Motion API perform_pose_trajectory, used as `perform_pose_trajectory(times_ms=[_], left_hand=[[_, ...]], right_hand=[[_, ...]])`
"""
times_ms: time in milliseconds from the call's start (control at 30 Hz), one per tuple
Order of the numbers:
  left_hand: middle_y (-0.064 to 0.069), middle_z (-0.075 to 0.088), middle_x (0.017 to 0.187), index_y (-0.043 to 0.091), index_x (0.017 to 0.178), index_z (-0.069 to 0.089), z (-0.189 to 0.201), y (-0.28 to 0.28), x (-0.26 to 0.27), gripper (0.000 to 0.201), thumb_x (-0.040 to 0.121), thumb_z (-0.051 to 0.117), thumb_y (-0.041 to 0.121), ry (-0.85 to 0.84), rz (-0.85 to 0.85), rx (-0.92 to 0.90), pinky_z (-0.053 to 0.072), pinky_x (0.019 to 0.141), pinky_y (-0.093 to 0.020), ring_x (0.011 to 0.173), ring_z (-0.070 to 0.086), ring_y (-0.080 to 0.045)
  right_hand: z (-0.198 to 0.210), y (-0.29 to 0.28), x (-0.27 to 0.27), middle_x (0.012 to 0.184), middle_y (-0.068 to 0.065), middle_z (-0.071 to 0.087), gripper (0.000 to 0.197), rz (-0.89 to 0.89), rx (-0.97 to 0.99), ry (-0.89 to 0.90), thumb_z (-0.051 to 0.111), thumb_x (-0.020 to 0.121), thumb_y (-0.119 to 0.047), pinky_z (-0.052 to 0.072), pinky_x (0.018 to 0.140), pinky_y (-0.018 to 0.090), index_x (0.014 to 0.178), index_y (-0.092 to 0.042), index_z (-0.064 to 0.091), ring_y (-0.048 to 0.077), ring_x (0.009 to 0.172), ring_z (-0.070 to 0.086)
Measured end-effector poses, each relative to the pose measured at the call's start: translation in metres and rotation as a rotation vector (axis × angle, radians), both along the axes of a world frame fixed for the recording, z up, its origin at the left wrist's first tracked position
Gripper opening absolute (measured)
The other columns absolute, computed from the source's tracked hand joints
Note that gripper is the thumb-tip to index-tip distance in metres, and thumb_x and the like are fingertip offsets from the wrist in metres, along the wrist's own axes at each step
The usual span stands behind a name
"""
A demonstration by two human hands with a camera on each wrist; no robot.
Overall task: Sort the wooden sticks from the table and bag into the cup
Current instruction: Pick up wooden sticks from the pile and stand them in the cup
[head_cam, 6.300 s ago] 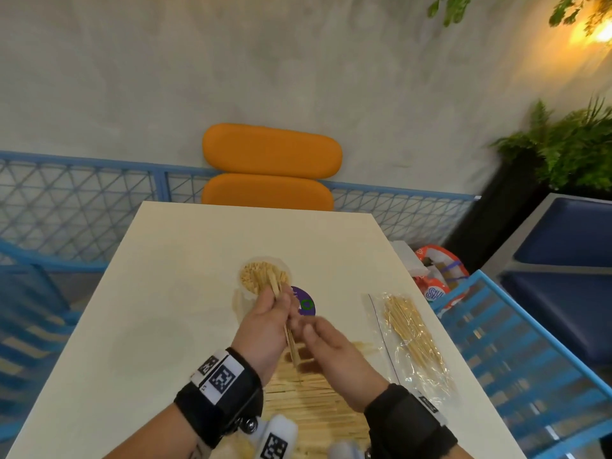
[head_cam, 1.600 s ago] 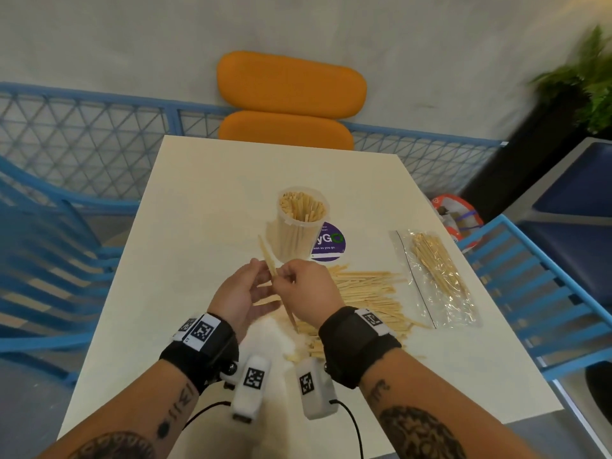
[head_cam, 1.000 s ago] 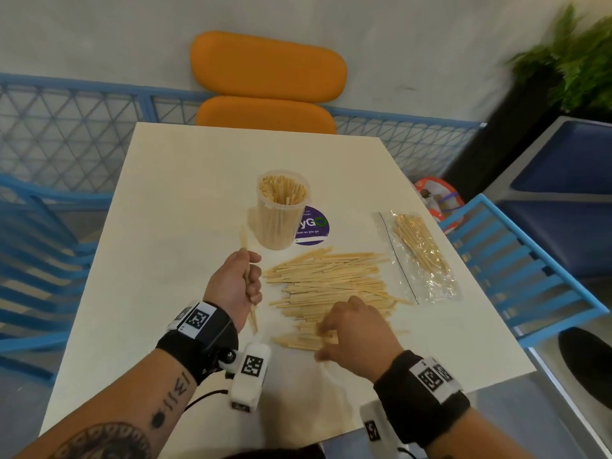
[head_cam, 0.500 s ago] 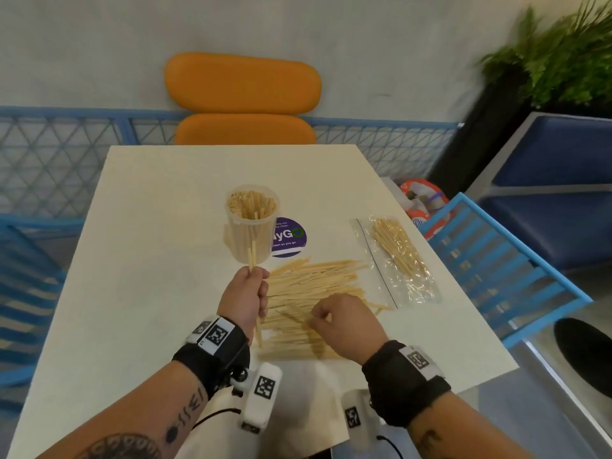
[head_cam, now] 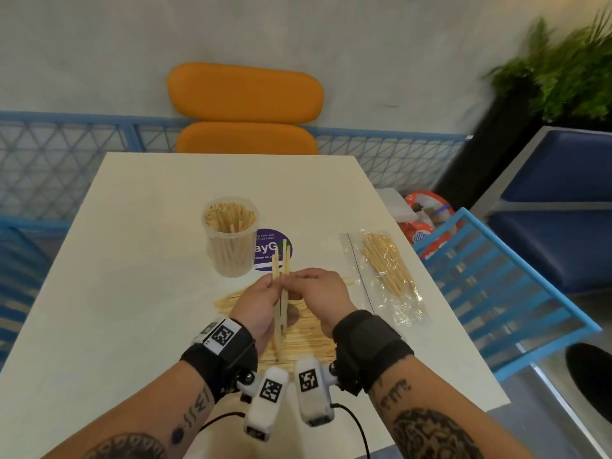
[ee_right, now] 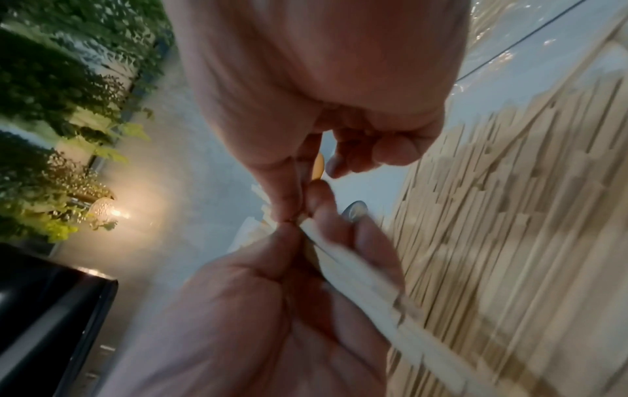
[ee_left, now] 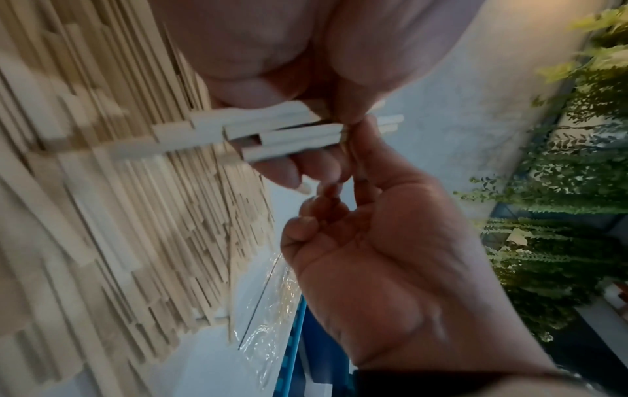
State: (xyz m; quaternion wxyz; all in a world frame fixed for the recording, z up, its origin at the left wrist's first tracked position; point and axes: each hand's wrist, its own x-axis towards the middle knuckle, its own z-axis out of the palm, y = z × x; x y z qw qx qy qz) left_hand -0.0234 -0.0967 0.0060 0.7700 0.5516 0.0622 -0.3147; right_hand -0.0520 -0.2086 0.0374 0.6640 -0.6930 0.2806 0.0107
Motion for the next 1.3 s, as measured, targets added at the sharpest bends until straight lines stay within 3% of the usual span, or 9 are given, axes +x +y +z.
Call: perform_pose_trajectory(times_ms=[100,200,333,467,767,867,1000,1133,1300], left_hand=[[-0.005,0.052,0.071,0.008,0.110,0.059,-0.004,0.000,0.005,0.025,0.108,0.036,0.016,-0.020,-0.003,0.063,0.035,0.047,-0.027,0.049,0.038,-0.012],[0.002,0.041,0.061,0.011,0.108,0.059,-0.010,0.007,0.012,0.025,0.108,0.036,0.019,-0.050,0.027,0.118,0.027,0.045,-0.024,0.049,0.030,-0.011],[0.004,0.035,0.056,0.011,0.099,0.056,-0.020,0.018,0.019,0.023,0.107,0.037,0.020,-0.034,0.084,0.178,0.028,0.044,-0.024,0.050,0.031,-0.013],[0.001,0.038,0.059,0.010,0.096,0.054,-0.024,0.026,0.018,0.021,0.106,0.038,0.019,-0.017,0.132,0.194,0.033,0.051,-0.030,0.052,0.039,-0.017],[0.000,0.051,0.062,0.010,0.100,0.059,-0.018,0.047,0.016,0.024,0.108,0.038,0.020,-0.052,0.192,0.162,0.040,0.054,-0.032,0.052,0.046,-0.018],[-0.005,0.058,0.070,0.010,0.099,0.060,-0.014,0.045,0.016,0.025,0.108,0.039,0.018,-0.036,0.215,0.144,0.045,0.057,-0.035,0.054,0.053,-0.019],[-0.010,0.070,0.084,0.007,0.103,0.060,-0.004,0.027,0.015,0.024,0.107,0.040,0.018,0.008,0.160,0.120,0.053,0.065,-0.039,0.063,0.065,-0.024],[-0.005,0.077,0.100,0.013,0.109,0.064,0.012,0.007,0.012,0.024,0.108,0.041,0.021,-0.032,0.089,0.056,0.058,0.072,-0.037,0.083,0.073,-0.023],[-0.005,0.077,0.106,0.009,0.109,0.065,0.019,0.005,0.010,0.026,0.107,0.041,0.019,-0.113,-0.005,0.012,0.055,0.072,-0.031,0.098,0.072,-0.020]], right_hand=[[-0.004,-0.011,0.003,0.081,-0.002,0.073,0.016,0.104,-0.167,0.023,0.073,0.089,-0.024,0.046,0.059,0.012,0.092,-0.009,0.078,0.000,0.069,0.063],[-0.014,-0.025,0.003,0.083,-0.006,0.070,0.017,0.285,-0.581,0.065,0.066,0.089,-0.029,0.050,0.069,0.025,0.088,-0.016,0.076,0.010,0.077,0.062],[-0.036,-0.031,-0.003,0.120,-0.002,0.058,0.034,0.602,-1.034,0.192,0.069,0.085,-0.040,0.046,0.096,0.037,0.118,-0.030,0.069,0.019,0.116,0.049],[-0.052,-0.026,-0.004,0.118,0.001,0.058,0.024,0.766,-1.325,0.141,0.056,0.096,-0.035,0.042,0.092,0.040,0.116,-0.030,0.069,0.026,0.115,0.047],[-0.034,-0.028,0.002,0.089,-0.004,0.060,0.023,0.613,-1.291,0.144,0.050,0.100,-0.032,0.046,0.086,0.034,0.091,-0.026,0.070,0.022,0.100,0.056],[-0.014,-0.035,0.002,0.086,-0.001,0.067,0.022,0.503,-1.100,0.170,0.054,0.098,-0.029,0.051,0.079,0.030,0.091,-0.024,0.074,0.020,0.088,0.062],[0.004,-0.032,-0.002,0.061,-0.006,0.057,0.032,0.315,-0.788,0.115,0.062,0.094,-0.028,0.041,0.056,0.023,0.065,-0.017,0.065,0.011,0.059,0.051],[0.008,-0.011,-0.008,0.067,0.001,0.066,0.022,0.218,-0.466,0.092,0.067,0.087,-0.023,0.047,0.063,0.031,0.075,-0.005,0.073,0.014,0.062,0.055],[0.000,0.003,-0.009,0.072,-0.003,0.068,0.028,0.236,-0.472,0.035,0.067,0.088,-0.026,0.054,0.073,0.042,0.070,-0.004,0.070,0.017,0.068,0.063]])
